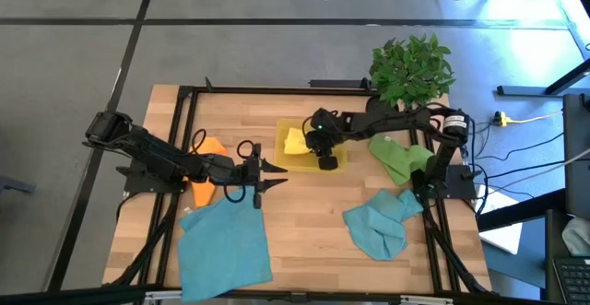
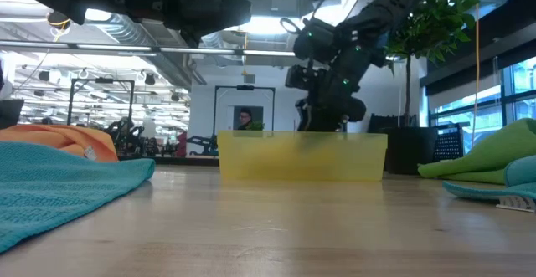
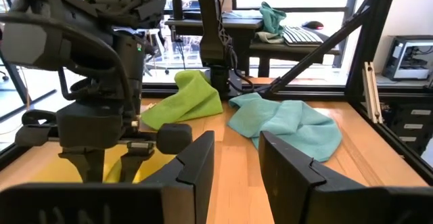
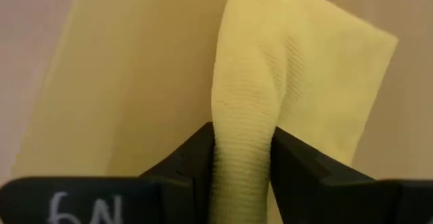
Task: Fold microfiber towels
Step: Put the folded yellow microfiber towel into the bin, then adjust the bin on the table
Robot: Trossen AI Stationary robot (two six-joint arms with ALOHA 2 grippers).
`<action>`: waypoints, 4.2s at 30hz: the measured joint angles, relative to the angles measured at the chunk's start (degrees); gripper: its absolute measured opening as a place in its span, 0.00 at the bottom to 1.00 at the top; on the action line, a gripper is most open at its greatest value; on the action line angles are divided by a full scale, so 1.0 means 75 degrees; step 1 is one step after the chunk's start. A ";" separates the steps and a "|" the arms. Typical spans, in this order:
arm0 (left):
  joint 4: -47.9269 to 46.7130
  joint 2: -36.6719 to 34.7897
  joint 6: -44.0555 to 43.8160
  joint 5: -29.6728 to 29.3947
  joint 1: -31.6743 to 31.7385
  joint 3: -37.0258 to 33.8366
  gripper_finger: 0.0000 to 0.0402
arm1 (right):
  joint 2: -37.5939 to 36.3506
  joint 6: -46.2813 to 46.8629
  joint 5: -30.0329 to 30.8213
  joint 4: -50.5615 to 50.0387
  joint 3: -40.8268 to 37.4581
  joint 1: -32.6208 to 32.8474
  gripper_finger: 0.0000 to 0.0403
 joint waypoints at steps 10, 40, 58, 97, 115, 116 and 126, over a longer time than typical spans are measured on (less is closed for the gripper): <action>-0.0006 0.0000 -0.0008 0.0000 0.0000 0.0000 0.27 | 0.0000 0.0191 -0.0026 -0.0517 -0.0006 0.0211 0.48; -0.0136 -0.0003 -0.0142 -0.0094 -0.0099 -0.0006 0.27 | -0.3561 0.1992 0.0696 0.4755 -0.3787 0.3524 0.52; 0.0760 -0.0004 -0.0315 -0.0679 0.0033 -0.0006 0.27 | -0.2640 0.2093 0.1454 0.7742 -0.4823 0.3359 0.51; 0.0055 0.0055 -0.0958 -0.0685 -0.0453 -0.0006 0.27 | -0.1061 0.3245 0.1268 0.7631 -0.4627 0.2815 0.51; 0.0067 0.0055 -0.0588 -0.0693 -0.0251 -0.0006 0.27 | -0.0764 0.4086 0.3287 0.7827 -0.4491 0.1800 0.51; 0.0070 0.0055 -0.0588 -0.0691 -0.0251 -0.0006 0.27 | -0.0764 0.4062 0.3194 0.7798 -0.4432 0.1719 0.51; 0.0042 0.0055 -0.0729 -0.0718 -0.0289 -0.0006 0.27 | -0.0769 0.3787 0.1981 0.7452 -0.3565 0.1709 0.51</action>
